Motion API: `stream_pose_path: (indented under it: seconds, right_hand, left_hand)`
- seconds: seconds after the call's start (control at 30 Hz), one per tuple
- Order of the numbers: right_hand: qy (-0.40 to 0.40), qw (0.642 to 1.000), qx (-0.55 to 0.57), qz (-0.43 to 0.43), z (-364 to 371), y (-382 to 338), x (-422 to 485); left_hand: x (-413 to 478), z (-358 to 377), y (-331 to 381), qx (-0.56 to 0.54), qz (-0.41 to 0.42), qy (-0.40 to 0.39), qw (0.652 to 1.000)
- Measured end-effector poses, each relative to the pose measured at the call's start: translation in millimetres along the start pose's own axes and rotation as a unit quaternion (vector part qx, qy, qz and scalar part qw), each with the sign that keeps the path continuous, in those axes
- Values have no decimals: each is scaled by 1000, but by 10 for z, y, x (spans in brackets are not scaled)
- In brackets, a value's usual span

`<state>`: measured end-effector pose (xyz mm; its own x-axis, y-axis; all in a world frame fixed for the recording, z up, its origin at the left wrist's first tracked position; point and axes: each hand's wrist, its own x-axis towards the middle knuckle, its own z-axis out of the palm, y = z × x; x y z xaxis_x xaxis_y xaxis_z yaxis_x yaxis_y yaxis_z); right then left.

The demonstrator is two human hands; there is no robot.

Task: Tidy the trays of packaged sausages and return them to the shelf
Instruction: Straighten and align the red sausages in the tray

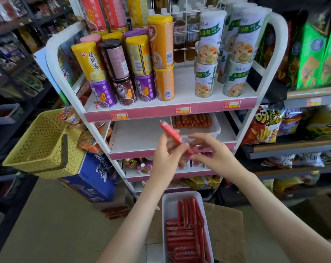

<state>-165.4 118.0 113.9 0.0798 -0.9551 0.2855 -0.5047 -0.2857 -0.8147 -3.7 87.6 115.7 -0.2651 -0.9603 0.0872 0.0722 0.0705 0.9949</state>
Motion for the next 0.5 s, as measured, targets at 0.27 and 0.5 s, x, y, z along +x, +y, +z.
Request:
stream_pose_path:
  seconds: [0.27, 0.5]
  right_hand:
    - [-106, 994, -25, -14, 371, 471, -123]
    - [-43, 978, -27, 201, 1219, 1812, -701]
  left_hand:
    - [159, -74, -555, -157, -268, -27, 950]
    - [75, -250, -2245, 273, -297, -60, 913]
